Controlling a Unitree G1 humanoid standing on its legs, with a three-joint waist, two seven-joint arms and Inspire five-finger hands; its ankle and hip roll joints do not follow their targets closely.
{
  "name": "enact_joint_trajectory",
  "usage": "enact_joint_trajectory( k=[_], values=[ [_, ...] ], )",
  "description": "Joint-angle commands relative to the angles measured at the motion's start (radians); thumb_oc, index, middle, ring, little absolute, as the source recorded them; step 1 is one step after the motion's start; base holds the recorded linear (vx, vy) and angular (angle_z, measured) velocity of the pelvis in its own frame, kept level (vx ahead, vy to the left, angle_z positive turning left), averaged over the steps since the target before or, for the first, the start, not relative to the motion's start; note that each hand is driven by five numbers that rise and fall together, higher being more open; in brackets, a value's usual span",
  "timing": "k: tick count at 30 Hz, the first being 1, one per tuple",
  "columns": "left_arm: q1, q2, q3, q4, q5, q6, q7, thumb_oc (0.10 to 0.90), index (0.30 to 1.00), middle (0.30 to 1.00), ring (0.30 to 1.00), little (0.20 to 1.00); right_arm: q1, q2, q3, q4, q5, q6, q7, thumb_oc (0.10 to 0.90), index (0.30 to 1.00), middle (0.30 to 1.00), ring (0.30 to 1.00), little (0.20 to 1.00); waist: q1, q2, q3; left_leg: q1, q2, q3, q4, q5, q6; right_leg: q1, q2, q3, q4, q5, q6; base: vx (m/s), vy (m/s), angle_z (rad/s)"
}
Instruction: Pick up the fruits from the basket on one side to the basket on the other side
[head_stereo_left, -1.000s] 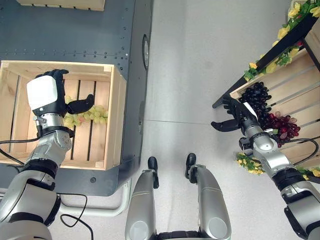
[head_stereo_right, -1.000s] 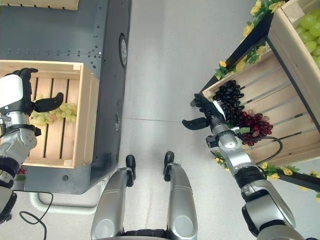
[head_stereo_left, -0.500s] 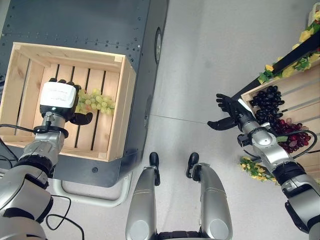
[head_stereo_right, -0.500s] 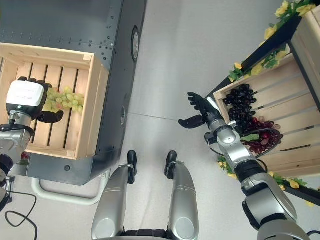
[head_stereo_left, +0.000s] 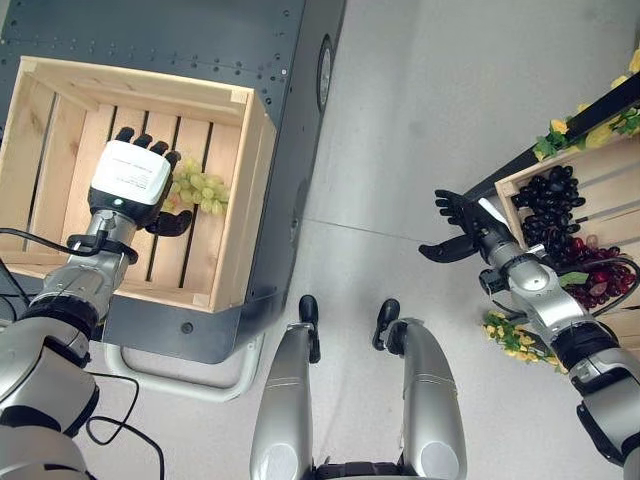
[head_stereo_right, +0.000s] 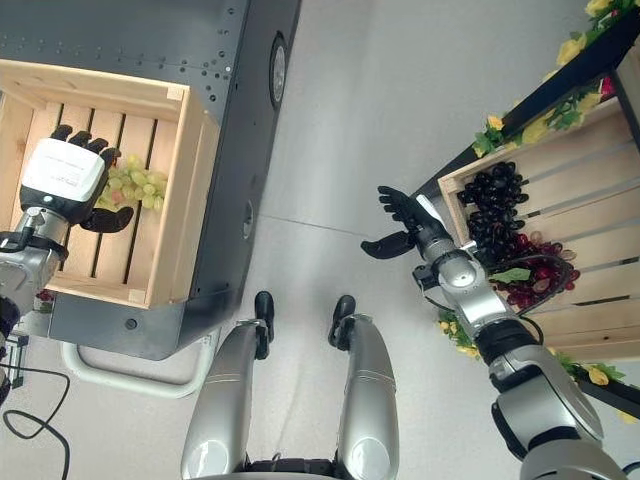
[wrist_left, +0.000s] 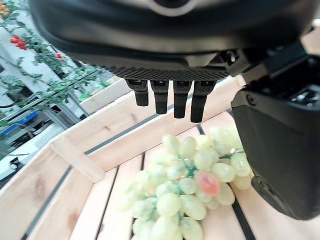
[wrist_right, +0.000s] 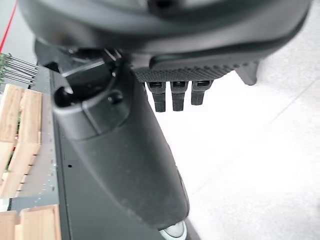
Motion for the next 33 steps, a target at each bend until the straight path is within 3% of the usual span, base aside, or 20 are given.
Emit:
enact_joint_trajectory(
  k=[1, 16, 22, 30, 33],
  values=[
    [-0.086, 0.081, 0.018, -0.023, 0.004, 0.037, 0.017, 0.8, 0.9, 0.9, 0.9, 0.9, -0.015, -0.108, -0.083, -0.055, 0.049, -0.108, 0.001, 0.8, 0.9, 0.9, 0.9, 0.9, -0.008, 0.054, -0.015, 0.022, -0.022, 0.071, 0.031, -0.065, 0.033, 0.091, 0.05, 0.018, -0.089, 0.026, -0.003, 0.0, 0.044, 0.02],
    [-0.195, 0.085, -0.083, 0.011, 0.077, 0.017, -0.012, 0.8, 0.9, 0.9, 0.9, 0.9, -0.061, -0.125, -0.056, -0.054, 0.088, -0.134, 0.006, 0.8, 0.9, 0.9, 0.9, 0.9, -0.005, 0.037, -0.015, -0.06, -0.008, 0.069, 0.046, -0.063, 0.041, 0.002, 0.046, 0.003, -0.063, 0.037, 0.012, -0.01, 0.006, 0.04],
    [-0.213, 0.094, -0.106, 0.03, 0.096, 0.094, -0.03, 0.8, 0.9, 0.9, 0.9, 0.9, -0.072, -0.127, -0.05, -0.048, 0.096, -0.144, 0.0, 0.8, 0.9, 0.9, 0.9, 0.9, -0.002, 0.033, -0.015, -0.084, -0.009, 0.064, 0.028, -0.054, 0.041, -0.025, 0.045, -0.002, -0.075, 0.049, 0.016, -0.01, 0.006, 0.03],
    [-0.21, 0.089, -0.101, 0.038, 0.115, 0.113, -0.05, 0.8, 0.9, 0.9, 0.9, 0.9, -0.071, -0.121, -0.063, -0.068, 0.141, -0.155, -0.006, 0.8, 0.9, 0.9, 0.9, 0.9, -0.001, 0.021, -0.015, -0.112, -0.011, 0.063, 0.027, -0.053, 0.039, -0.049, 0.043, -0.011, -0.083, 0.057, 0.018, -0.01, 0.01, 0.02],
    [-0.218, 0.075, -0.113, 0.055, 0.099, 0.139, -0.144, 0.8, 0.9, 0.9, 0.9, 0.9, -0.074, -0.113, -0.066, -0.085, 0.147, -0.164, -0.005, 0.8, 0.9, 0.9, 0.9, 0.9, -0.003, 0.014, -0.015, -0.122, -0.011, 0.065, 0.018, -0.049, 0.042, -0.062, 0.043, -0.011, -0.092, 0.065, 0.021, -0.01, 0.01, 0.01]
  ],
)
